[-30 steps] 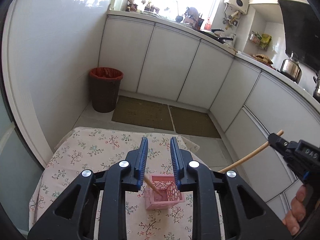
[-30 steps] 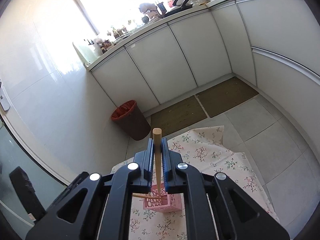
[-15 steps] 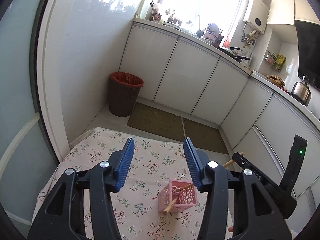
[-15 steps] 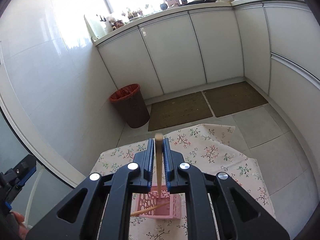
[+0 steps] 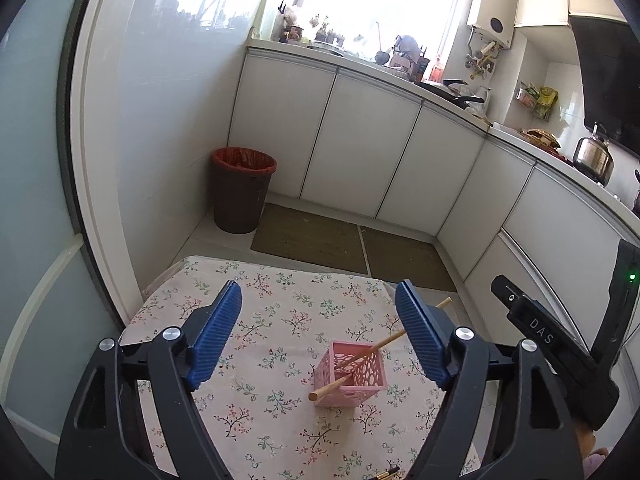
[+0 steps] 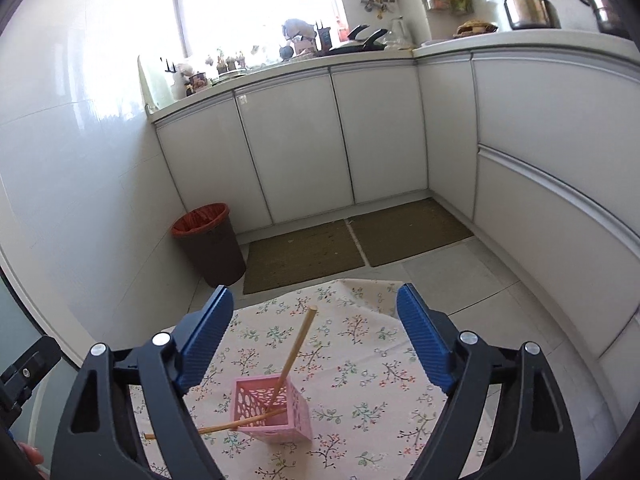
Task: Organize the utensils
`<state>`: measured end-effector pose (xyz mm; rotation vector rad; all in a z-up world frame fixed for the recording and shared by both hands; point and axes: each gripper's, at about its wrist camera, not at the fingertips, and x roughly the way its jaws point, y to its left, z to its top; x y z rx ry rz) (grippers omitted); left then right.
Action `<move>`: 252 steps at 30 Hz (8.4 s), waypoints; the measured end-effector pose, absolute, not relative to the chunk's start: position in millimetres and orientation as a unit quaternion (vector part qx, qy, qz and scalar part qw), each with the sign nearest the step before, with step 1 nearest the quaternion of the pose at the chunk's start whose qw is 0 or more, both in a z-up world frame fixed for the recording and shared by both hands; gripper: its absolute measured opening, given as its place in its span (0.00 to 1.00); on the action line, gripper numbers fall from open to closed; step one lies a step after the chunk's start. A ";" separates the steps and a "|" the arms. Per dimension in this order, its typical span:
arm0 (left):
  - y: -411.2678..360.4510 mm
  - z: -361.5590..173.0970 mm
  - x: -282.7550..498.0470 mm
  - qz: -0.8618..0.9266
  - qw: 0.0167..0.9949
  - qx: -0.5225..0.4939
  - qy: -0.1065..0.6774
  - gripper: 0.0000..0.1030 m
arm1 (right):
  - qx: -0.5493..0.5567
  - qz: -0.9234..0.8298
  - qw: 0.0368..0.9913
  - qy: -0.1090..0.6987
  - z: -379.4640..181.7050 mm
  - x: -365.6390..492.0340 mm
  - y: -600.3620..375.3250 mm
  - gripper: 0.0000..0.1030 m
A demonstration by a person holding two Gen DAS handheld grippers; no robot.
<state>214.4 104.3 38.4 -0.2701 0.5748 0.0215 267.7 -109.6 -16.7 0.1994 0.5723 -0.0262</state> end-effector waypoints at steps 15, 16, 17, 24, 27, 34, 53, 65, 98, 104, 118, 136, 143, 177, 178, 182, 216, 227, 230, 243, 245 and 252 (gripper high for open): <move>76.4 35.3 178.5 0.008 0.950 -0.098 0.295 0.93 | 0.061 -0.050 0.955 0.287 -3.8 186.3 -122.4 0.94; 73.9 34.8 176.7 0.006 0.950 -0.094 0.297 0.93 | 0.062 -0.050 0.953 0.292 -5.1 183.3 -124.8 0.94; 70.7 33.7 173.9 0.004 0.950 -0.091 0.298 0.93 | 0.062 -0.052 0.952 0.295 -6.7 180.1 -126.4 0.94; 50.3 9.5 167.4 -0.017 0.939 -0.056 0.338 0.93 | 0.079 -0.074 0.942 0.319 -25.3 151.2 -155.7 0.94; 38.3 -11.9 171.6 -0.039 0.925 -0.029 0.376 0.93 | 0.092 -0.087 0.930 0.346 -46.1 135.0 -176.3 0.94; -1.1 -71.2 180.1 -0.110 0.874 0.041 0.471 0.93 | 0.094 -0.111 0.896 0.420 -107.2 107.0 -216.4 0.94; -68.8 -212.8 240.1 -0.153 0.724 0.159 0.654 0.79 | 0.134 -0.107 0.838 0.518 -177.3 109.4 -244.2 0.94; -70.5 -237.1 245.8 -0.151 0.708 0.187 0.664 0.57 | 0.154 -0.108 0.823 0.535 -187.5 113.2 -249.4 0.94; 37.2 -125.2 202.3 -0.160 0.830 0.075 0.529 0.07 | 0.274 -0.134 0.689 0.657 -259.0 222.1 -151.5 0.46; 57.7 -110.5 197.0 -0.147 0.840 0.053 0.520 0.05 | 0.277 -0.145 0.710 0.631 -257.6 222.3 -144.0 0.12; 48.8 -143.8 210.9 -0.133 0.808 0.046 0.573 0.09 | 0.291 -0.043 0.795 0.531 -168.3 184.9 -158.1 0.09; 13.3 -229.0 261.6 -0.107 0.758 0.088 0.638 0.21 | 0.307 -0.019 0.803 0.511 -150.4 169.0 -190.8 0.09; 37.9 -206.4 242.1 -0.096 0.793 0.072 0.597 0.06 | 0.290 0.027 0.826 0.483 -119.0 159.8 -167.8 0.08; 75.0 -34.6 149.8 -0.136 0.914 -0.005 0.382 0.06 | 0.364 -0.183 0.691 0.597 -253.2 256.0 -179.5 0.05; 74.8 -32.8 148.2 -0.137 0.914 -0.007 0.381 0.06 | 0.376 -0.165 0.700 0.585 -246.5 250.8 -183.0 0.05; 73.5 -23.6 141.3 -0.140 0.918 -0.012 0.372 0.06 | 0.362 -0.068 0.762 0.532 -196.4 225.1 -182.1 0.05; 30.4 61.9 198.9 -0.077 0.958 -0.034 0.273 0.06 | 0.234 0.094 0.929 0.270 48.4 158.9 -198.2 0.05; 42.9 -14.2 274.7 -0.045 0.941 -0.064 0.329 0.07 | 0.209 0.104 0.935 0.267 34.8 214.5 -174.1 0.05; 49.7 -29.0 274.1 -0.056 0.937 -0.077 0.337 0.07 | 0.194 0.106 0.938 0.266 27.4 230.7 -158.7 0.05; 94.1 19.5 244.2 -0.029 0.955 -0.125 0.268 0.22 | 0.140 0.110 0.939 0.294 -11.2 274.2 -108.5 0.05; 97.1 13.9 247.0 -0.025 0.951 -0.132 0.279 0.22 | 0.133 0.116 0.938 0.298 -21.0 277.5 -100.9 0.05; 95.1 10.8 245.6 -0.004 0.949 -0.116 0.294 0.41 | 0.097 0.104 0.942 0.305 -29.9 275.4 -86.3 0.23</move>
